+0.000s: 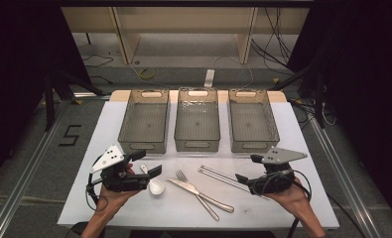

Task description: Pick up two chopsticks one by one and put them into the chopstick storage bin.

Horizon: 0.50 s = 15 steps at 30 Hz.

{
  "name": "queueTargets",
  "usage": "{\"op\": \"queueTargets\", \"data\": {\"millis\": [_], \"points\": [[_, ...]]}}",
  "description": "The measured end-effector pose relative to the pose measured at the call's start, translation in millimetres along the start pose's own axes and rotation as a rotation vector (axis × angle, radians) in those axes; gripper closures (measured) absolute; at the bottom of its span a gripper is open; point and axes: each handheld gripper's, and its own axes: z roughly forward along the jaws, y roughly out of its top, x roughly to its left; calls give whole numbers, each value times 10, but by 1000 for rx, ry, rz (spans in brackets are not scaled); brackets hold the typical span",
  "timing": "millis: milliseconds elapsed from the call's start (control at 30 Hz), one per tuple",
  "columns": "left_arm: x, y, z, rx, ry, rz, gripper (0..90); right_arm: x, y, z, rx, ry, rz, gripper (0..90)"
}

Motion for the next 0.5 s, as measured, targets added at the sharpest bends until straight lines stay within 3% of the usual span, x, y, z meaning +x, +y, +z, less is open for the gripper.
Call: {"op": "queueTargets", "data": {"millis": [100, 200, 367, 500], "points": [[5, 2, -2, 0, 0, 1, 159, -65, 83, 44, 72, -8, -20, 196], [2, 4, -3, 0, 1, 3, 159, -107, 141, 74, 105, -9, -30, 220], [0, 2, -1, 2, 5, 2, 159, -155, 204, 201, 224, 12, -79, 262], [2, 6, -7, 0, 7, 3, 159, -205, 237, 305, 298, 41, -86, 301]]}}
